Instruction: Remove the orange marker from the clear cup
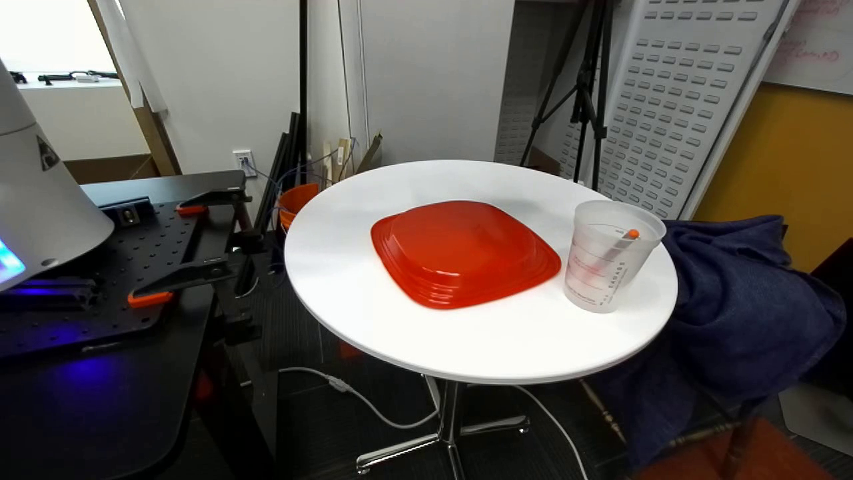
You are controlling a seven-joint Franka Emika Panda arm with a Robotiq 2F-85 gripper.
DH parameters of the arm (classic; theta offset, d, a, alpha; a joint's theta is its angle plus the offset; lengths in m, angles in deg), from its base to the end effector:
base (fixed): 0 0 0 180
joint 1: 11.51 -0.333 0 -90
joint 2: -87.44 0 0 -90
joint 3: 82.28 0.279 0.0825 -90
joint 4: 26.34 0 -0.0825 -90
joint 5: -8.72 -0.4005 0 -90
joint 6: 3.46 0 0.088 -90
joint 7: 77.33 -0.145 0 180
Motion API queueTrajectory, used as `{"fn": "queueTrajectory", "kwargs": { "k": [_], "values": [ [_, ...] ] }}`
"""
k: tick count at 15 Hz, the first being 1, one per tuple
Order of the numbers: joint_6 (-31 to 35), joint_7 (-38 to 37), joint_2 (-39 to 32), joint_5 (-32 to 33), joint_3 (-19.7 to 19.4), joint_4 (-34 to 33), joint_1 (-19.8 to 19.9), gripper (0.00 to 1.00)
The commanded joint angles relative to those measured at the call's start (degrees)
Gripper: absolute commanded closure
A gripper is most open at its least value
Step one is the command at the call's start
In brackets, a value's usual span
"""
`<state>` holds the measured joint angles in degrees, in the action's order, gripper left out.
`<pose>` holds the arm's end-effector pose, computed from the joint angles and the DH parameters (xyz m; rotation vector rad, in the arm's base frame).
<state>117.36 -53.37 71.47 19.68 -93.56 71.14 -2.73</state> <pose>0.6196 -0.2351 0.3678 2.8742 0.2398 0.0557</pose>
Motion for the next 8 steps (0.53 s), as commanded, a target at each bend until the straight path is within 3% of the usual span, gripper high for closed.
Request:
{"fn": "queueTrajectory", "kwargs": {
  "k": [1,8],
  "values": [
    [-6.9,-3.0,-3.4,3.2,0.8,-5.9,0.4,0.0],
    [-11.6,-0.4,-7.1,3.6,2.7,-9.0,0.7,0.0]
  ]
}}
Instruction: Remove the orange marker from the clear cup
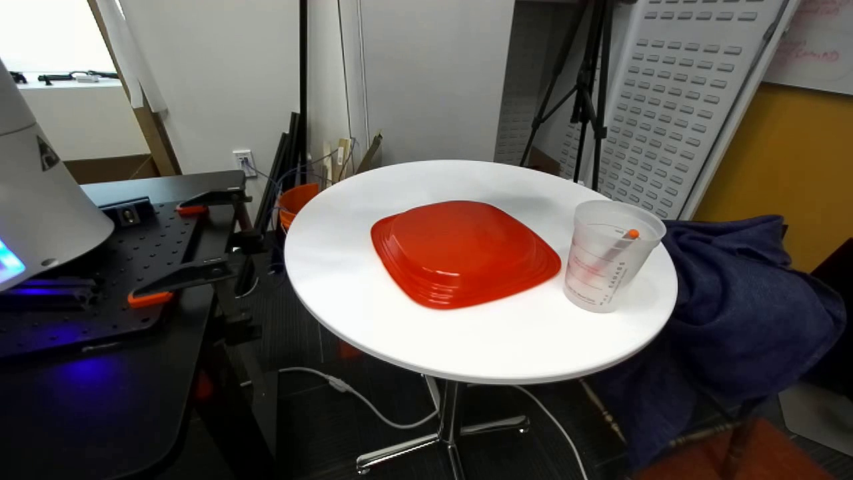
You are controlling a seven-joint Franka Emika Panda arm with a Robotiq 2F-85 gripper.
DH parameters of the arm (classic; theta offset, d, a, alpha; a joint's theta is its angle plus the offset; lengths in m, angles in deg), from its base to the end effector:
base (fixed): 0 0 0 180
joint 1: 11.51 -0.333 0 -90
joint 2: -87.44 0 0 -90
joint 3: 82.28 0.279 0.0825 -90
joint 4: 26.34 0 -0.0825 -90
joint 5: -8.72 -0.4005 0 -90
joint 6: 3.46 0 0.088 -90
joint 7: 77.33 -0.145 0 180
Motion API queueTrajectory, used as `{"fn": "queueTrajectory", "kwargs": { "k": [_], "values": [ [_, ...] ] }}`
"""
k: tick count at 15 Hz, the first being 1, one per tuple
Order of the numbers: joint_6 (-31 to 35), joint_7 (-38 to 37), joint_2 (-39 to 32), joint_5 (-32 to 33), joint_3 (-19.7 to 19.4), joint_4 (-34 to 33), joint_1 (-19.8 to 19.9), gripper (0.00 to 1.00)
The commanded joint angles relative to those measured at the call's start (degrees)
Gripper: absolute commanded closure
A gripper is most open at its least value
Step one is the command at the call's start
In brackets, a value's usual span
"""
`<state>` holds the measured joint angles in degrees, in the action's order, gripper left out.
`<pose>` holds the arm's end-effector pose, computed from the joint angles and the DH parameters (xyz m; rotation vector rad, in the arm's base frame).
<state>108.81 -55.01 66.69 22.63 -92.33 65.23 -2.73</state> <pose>0.6262 -0.2301 0.3514 2.8592 0.2356 -0.1414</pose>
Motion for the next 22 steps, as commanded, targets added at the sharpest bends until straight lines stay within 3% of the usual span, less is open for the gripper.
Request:
{"fn": "queueTrajectory", "kwargs": {
  "k": [1,22],
  "values": [
    [-3.1,1.6,-2.7,0.6,1.9,-3.0,0.7,0.0],
    [-2.8,6.9,-9.3,0.4,3.7,-2.5,2.4,0.0]
  ]
}}
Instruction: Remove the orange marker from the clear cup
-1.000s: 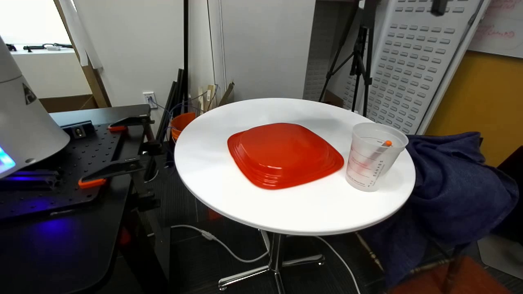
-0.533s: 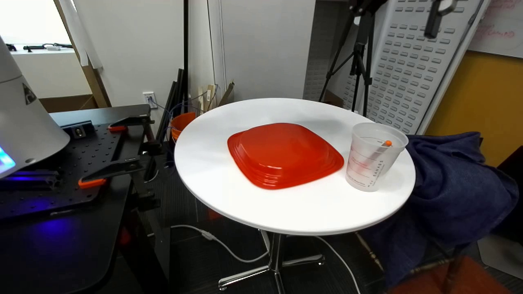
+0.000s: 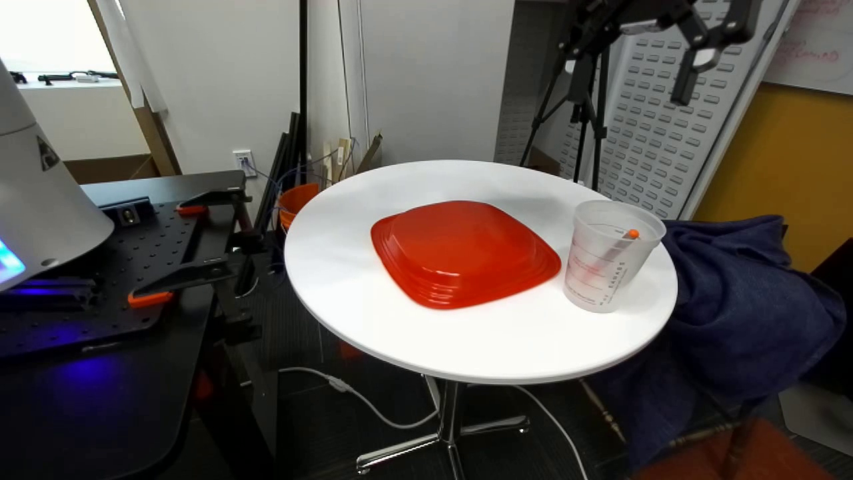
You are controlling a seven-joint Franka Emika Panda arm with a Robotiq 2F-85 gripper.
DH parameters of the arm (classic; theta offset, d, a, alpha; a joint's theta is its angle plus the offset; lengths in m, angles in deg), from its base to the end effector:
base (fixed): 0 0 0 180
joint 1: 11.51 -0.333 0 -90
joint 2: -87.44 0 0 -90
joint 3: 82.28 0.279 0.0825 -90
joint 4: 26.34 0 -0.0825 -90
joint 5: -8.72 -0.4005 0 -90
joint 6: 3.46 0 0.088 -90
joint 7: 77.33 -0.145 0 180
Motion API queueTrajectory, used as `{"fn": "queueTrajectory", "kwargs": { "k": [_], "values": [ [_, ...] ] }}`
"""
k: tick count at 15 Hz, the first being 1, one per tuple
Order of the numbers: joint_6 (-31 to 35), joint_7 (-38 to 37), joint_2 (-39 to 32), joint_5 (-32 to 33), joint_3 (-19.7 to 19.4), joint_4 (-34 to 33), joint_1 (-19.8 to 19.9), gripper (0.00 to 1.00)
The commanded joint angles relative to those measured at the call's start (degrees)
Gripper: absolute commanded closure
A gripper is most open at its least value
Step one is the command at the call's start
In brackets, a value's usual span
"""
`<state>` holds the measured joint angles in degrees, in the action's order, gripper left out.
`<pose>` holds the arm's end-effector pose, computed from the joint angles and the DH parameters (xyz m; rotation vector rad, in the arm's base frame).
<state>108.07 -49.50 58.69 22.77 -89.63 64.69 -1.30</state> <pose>0.6269 -0.2183 0.2611 2.8813 0.4317 -0.3518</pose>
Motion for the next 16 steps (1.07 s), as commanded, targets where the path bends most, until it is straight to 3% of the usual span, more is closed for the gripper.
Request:
{"fn": "queueTrajectory", "kwargs": {
  "k": [1,9,16],
  "values": [
    [-1.9,1.3,-1.3,0.1,1.1,-1.7,1.1,0.0],
    [-0.2,-0.2,-0.9,0.4,1.0,-0.2,0.9,0.0],
    [-0.5,0.3,-3.5,-0.1,1.1,-2.7,1.9,0.0]
  ]
}}
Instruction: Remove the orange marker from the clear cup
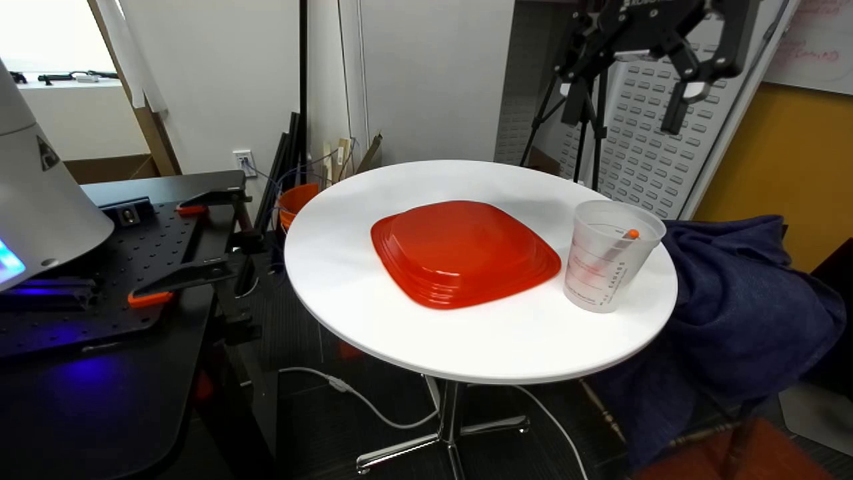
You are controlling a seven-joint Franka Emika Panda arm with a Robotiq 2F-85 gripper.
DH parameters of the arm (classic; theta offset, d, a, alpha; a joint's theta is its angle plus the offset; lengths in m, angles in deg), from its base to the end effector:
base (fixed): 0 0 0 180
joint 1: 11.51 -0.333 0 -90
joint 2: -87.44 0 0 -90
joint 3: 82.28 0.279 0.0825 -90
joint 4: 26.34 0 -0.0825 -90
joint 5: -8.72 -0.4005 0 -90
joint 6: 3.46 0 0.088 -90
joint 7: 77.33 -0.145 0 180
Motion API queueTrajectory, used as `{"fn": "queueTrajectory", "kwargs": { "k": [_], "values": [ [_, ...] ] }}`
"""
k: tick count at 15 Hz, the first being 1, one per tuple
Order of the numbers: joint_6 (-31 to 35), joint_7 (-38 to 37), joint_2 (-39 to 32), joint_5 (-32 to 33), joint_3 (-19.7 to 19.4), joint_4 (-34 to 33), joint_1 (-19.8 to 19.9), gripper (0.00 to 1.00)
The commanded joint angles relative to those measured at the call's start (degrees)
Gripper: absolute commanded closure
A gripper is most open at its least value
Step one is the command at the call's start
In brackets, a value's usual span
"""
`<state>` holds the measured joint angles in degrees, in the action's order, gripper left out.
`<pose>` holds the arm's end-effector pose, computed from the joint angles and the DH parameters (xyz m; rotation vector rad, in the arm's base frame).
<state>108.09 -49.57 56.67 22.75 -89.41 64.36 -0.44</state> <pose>0.6232 -0.2252 0.2404 2.8899 0.4205 -0.3941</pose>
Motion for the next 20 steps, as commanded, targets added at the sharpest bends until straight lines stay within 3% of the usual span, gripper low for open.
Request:
{"fn": "queueTrajectory", "kwargs": {
  "k": [1,3,8,20],
  "values": [
    [-0.6,0.6,-1.9,0.0,0.9,-2.7,1.1,0.0],
    [-0.7,0.8,-2.9,0.0,1.0,-3.7,1.2,0.0],
    [-1.1,2.0,-5.9,0.4,1.4,-7.1,1.4,0.2],
    [-1.6,8.6,-14.6,0.0,2.9,-16.1,2.1,0.22]
  ]
}}
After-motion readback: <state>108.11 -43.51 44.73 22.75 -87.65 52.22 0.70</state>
